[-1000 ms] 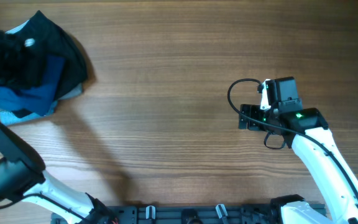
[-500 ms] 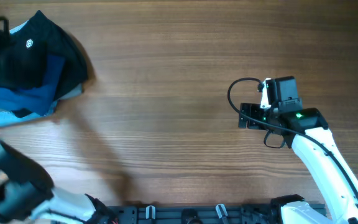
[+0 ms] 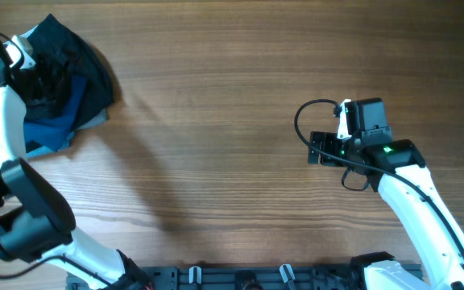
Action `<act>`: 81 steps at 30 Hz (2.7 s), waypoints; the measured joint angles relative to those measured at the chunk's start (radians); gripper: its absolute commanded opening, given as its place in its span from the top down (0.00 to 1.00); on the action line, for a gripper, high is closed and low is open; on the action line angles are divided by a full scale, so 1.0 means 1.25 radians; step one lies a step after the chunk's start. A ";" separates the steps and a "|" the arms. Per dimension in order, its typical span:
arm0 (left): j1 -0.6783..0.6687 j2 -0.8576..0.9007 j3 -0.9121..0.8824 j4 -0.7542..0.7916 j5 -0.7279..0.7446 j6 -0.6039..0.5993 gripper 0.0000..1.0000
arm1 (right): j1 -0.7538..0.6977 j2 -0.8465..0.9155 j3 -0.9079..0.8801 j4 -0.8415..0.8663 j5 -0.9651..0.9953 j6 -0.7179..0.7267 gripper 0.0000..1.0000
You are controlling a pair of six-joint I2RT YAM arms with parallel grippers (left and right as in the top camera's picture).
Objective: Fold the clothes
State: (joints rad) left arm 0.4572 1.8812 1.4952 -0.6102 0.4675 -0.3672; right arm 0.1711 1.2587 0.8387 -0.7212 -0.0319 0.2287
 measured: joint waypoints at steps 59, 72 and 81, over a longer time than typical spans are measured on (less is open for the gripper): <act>-0.301 -1.090 -0.497 -0.278 -0.275 0.080 0.00 | -0.148 -0.560 0.026 -0.171 -0.099 -0.046 0.00; -0.301 -1.090 -0.497 -0.278 -0.275 0.080 0.00 | -0.144 -0.565 0.026 -0.172 -0.092 -0.043 0.00; -0.301 -1.090 -0.498 -0.280 -0.275 0.080 0.00 | -0.118 -0.801 -0.262 0.222 -0.079 -0.094 0.00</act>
State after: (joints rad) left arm 0.0814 0.5190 0.8730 -0.9600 0.1238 -0.2676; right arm 0.0238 0.2573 0.5110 -0.4431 -0.1303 0.1112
